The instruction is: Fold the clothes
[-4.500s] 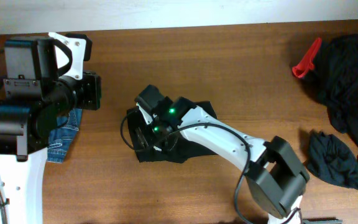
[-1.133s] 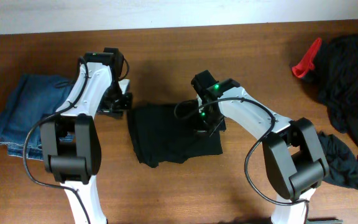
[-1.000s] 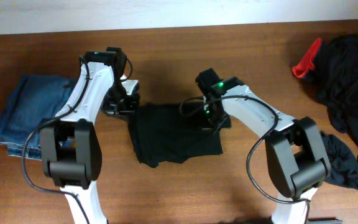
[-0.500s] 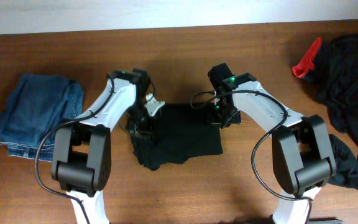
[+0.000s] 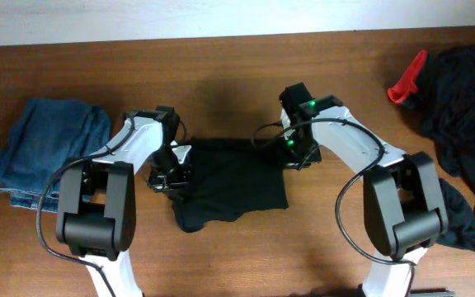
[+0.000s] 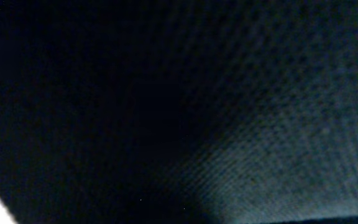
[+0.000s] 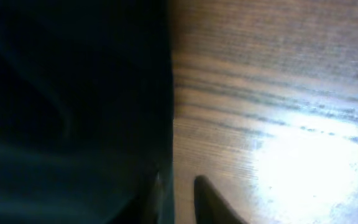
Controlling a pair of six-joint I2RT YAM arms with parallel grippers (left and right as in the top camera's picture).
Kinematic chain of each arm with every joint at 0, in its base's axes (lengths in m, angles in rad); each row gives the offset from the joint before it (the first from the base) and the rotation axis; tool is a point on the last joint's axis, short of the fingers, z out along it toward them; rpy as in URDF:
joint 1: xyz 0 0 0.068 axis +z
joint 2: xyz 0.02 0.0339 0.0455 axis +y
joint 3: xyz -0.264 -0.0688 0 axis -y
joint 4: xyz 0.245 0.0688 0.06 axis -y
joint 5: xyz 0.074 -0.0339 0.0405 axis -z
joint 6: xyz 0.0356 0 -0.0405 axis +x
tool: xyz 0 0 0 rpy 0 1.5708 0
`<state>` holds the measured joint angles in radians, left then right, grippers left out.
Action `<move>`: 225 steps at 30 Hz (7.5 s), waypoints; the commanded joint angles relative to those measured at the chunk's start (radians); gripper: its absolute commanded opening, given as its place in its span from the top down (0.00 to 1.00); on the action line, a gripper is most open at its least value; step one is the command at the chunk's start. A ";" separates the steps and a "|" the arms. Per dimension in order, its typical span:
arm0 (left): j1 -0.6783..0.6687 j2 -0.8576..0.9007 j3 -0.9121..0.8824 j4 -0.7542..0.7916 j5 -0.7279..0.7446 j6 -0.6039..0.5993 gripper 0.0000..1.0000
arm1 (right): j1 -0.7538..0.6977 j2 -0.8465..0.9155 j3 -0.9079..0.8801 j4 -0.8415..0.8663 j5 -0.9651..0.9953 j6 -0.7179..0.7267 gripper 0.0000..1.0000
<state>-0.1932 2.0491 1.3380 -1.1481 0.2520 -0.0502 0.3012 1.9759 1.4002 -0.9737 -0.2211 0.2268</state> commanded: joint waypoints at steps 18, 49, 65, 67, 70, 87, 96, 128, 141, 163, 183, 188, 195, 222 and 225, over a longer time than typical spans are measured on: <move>-0.001 -0.008 0.183 0.012 0.000 0.002 0.85 | -0.126 0.019 -0.084 0.019 -0.478 -0.044 0.16; -0.135 -0.008 0.183 0.133 0.107 0.021 0.80 | -0.261 -0.058 -0.207 0.126 -0.310 0.024 0.96; -0.140 -0.008 0.183 0.206 0.462 -0.007 0.80 | -0.092 -0.118 0.060 -0.198 -0.018 0.007 0.96; -0.140 -0.008 0.183 0.216 0.469 -0.018 0.80 | -0.046 -0.118 0.060 -0.193 -0.018 0.029 0.96; -0.140 -0.008 0.183 0.221 0.465 -0.018 0.81 | 0.025 -0.118 0.060 -0.184 -0.018 0.068 0.96; -0.143 -0.008 0.183 0.163 0.287 -0.036 0.80 | 0.134 -0.119 0.132 -0.215 0.064 0.070 0.95; -0.238 -0.007 0.182 0.238 0.485 -0.197 0.81 | 0.117 -0.119 0.247 -0.276 0.083 0.071 0.95; -0.296 -0.002 0.063 0.386 0.262 -0.271 0.78 | 0.154 -0.120 0.268 -0.333 0.043 0.070 0.96; -0.060 -0.029 0.083 0.273 0.175 -0.226 0.72 | 0.293 -0.120 0.268 -0.275 0.038 0.090 0.93; 0.078 -0.090 0.083 0.194 0.167 -0.138 0.60 | 0.154 -0.120 0.268 -0.374 0.293 0.115 0.96; -0.069 -0.085 0.080 0.286 0.169 -0.135 0.58 | 0.207 -0.117 0.266 -0.331 0.179 0.115 0.95; -0.071 -0.084 0.048 0.331 0.162 -0.135 0.58 | 0.252 -0.117 0.265 -0.301 0.146 0.157 0.95; -0.071 -0.082 0.013 0.349 0.162 -0.135 0.58 | 0.289 -0.113 0.241 -0.216 0.093 0.207 0.86; -0.071 -0.081 0.007 0.355 0.144 -0.135 0.59 | 0.394 -0.056 0.037 0.047 -0.058 0.355 0.61; -0.071 -0.081 0.007 0.354 0.144 -0.135 0.58 | 0.394 -0.057 0.026 0.055 -0.076 0.317 0.61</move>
<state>-0.2653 1.9877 1.3571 -0.7952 0.4053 -0.2012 0.6910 1.9182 1.4410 -0.9249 -0.2661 0.5461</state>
